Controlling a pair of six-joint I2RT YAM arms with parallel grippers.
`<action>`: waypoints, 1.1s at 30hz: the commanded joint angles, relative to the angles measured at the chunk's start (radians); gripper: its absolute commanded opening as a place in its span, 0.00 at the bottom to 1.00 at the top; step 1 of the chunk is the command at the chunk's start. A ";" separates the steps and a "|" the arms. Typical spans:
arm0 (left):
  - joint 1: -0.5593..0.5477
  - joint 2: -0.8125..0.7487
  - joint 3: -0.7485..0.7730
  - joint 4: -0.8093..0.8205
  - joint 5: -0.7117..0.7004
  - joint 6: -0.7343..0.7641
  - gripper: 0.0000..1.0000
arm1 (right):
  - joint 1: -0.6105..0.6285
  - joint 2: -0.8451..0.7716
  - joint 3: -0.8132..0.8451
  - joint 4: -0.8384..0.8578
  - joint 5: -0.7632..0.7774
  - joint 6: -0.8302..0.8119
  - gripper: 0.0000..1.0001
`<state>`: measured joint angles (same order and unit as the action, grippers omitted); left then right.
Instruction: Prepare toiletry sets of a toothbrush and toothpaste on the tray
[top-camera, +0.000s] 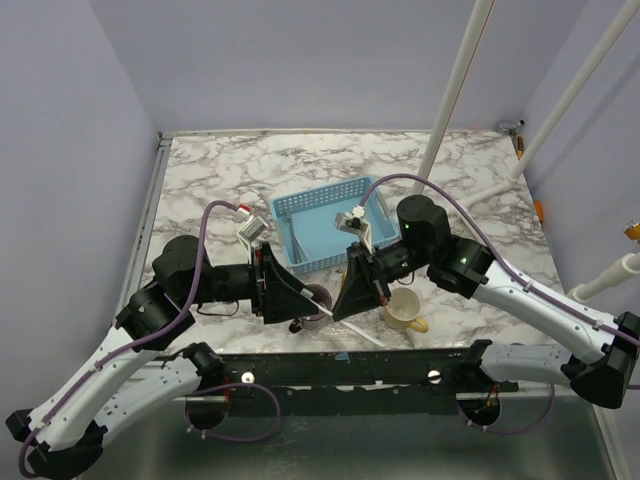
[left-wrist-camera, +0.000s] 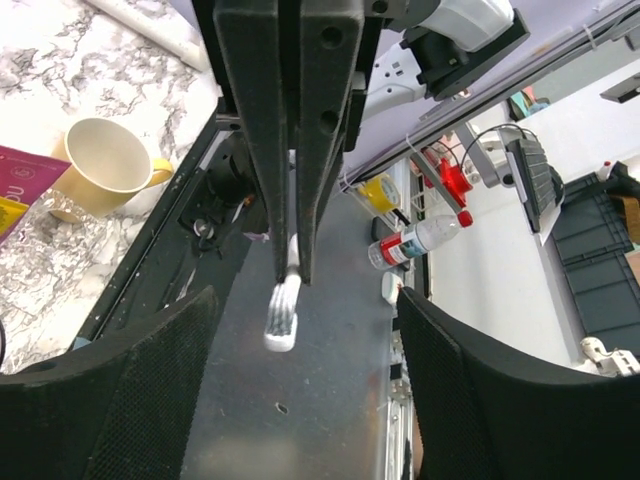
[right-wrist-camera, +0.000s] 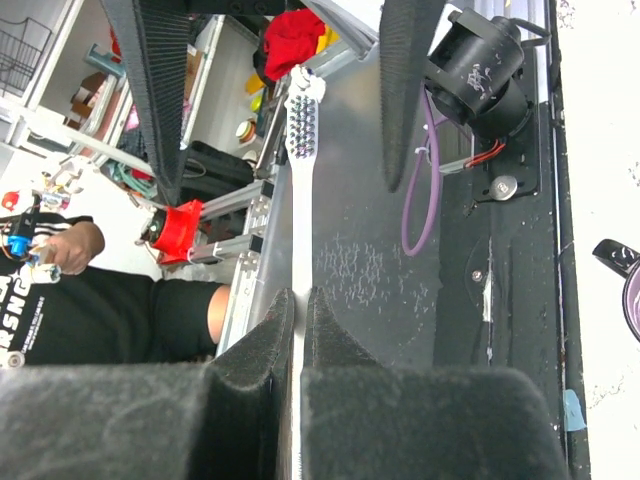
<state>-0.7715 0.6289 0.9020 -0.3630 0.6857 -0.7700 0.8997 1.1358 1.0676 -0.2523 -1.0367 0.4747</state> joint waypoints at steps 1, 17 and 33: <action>0.005 0.000 0.044 0.003 0.025 -0.012 0.70 | 0.015 0.010 0.012 0.041 0.004 0.017 0.01; 0.005 -0.017 0.055 -0.054 -0.032 0.018 0.48 | 0.026 0.021 0.002 0.077 0.013 0.042 0.01; 0.005 0.003 0.041 -0.043 -0.004 0.025 0.04 | 0.032 0.011 -0.018 0.107 0.038 0.060 0.01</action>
<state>-0.7700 0.6277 0.9409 -0.4023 0.6651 -0.7547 0.9279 1.1519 1.0664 -0.1825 -1.0302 0.5190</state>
